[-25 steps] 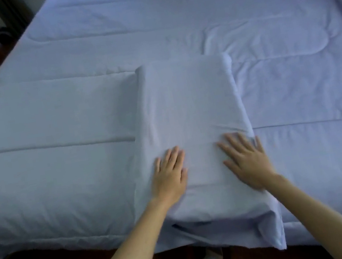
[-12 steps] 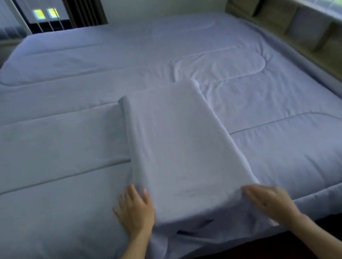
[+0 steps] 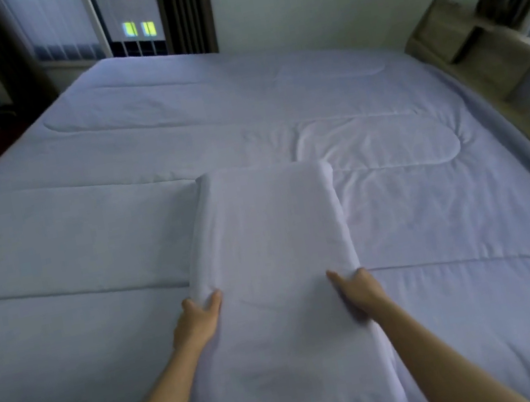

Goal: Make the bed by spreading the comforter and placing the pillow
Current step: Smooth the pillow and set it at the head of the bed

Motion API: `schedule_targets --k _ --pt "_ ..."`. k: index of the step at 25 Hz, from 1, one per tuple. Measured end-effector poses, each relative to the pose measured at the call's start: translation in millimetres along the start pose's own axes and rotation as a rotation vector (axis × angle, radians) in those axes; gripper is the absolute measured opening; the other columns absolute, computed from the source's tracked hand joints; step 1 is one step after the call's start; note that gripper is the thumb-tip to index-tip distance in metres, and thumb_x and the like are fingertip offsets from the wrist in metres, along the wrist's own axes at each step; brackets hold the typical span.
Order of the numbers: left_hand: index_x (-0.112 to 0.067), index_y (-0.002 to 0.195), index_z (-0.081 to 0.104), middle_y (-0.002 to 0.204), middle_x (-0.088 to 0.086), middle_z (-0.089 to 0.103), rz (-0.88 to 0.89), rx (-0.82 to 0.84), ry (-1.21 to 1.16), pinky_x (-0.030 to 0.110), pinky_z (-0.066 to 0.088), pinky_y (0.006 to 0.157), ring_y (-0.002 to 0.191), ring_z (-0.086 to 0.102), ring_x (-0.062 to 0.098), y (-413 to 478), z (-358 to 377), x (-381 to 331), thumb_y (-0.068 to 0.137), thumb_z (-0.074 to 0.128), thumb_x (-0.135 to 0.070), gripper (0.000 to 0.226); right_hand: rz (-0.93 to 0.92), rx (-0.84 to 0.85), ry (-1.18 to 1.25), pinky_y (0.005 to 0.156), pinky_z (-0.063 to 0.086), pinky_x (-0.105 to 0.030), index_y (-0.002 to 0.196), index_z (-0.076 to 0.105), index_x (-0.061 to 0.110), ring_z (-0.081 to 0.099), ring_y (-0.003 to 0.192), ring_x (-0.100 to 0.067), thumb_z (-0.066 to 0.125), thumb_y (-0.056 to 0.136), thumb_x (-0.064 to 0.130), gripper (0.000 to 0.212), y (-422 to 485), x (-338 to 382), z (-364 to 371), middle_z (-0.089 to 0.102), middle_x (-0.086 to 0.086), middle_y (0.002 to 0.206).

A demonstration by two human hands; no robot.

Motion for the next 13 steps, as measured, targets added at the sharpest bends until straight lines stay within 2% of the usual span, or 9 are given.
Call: schedule_targets --k 2,4,8,13 --pt "-0.003 0.133 0.039 0.135 0.025 0.049 -0.056 -0.008 -0.024 0.041 0.039 0.101 0.124 0.049 0.039 2.4 2.0 -0.6 0.080 0.050 -0.069 0.085 0.060 0.004 0.039 0.093 0.043 -0.034 0.130 0.047 0.001 0.052 0.121 -0.035 0.061 0.075 0.065 0.086 11.1 -8.9 9.0 0.053 -0.020 0.133" --pt "-0.007 0.132 0.046 0.134 0.022 0.053 -0.066 0.001 -0.002 0.038 0.040 0.100 0.123 0.051 0.037 2.4 -1.7 -2.3 0.075 0.051 -0.074 0.087 0.073 -0.008 -0.005 0.089 0.043 -0.035 0.126 0.050 0.001 0.054 0.118 -0.036 0.060 0.076 0.066 0.082 16.7 -9.9 10.4 0.056 -0.021 0.129" --pt "-0.010 0.121 0.059 0.127 0.019 0.060 -0.002 -0.038 0.063 0.036 0.044 0.095 0.118 0.056 0.036 -4.6 -9.7 -7.7 0.083 0.049 -0.065 0.068 -0.086 0.080 -0.091 0.091 0.043 -0.038 0.116 0.060 0.000 0.055 0.115 -0.038 0.055 0.086 0.054 0.062 24.6 0.0 -1.1 0.060 -0.024 0.124" --pt "-0.008 0.101 0.064 0.111 0.021 0.066 0.085 -0.249 0.063 0.038 0.047 0.082 0.103 0.061 0.040 -22.8 -6.2 -21.8 0.089 0.051 -0.048 0.044 -0.199 0.077 0.003 0.080 0.048 -0.038 0.100 0.067 -0.001 0.060 0.098 -0.037 0.062 0.085 0.039 0.043 11.2 10.4 -24.5 0.067 -0.020 0.101"
Point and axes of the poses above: each hand's wrist, its own y-axis towards the middle knuckle, its own z-axis out of the palm, x = y × z, the point moved 3 cm from there along y, towards the middle knuckle
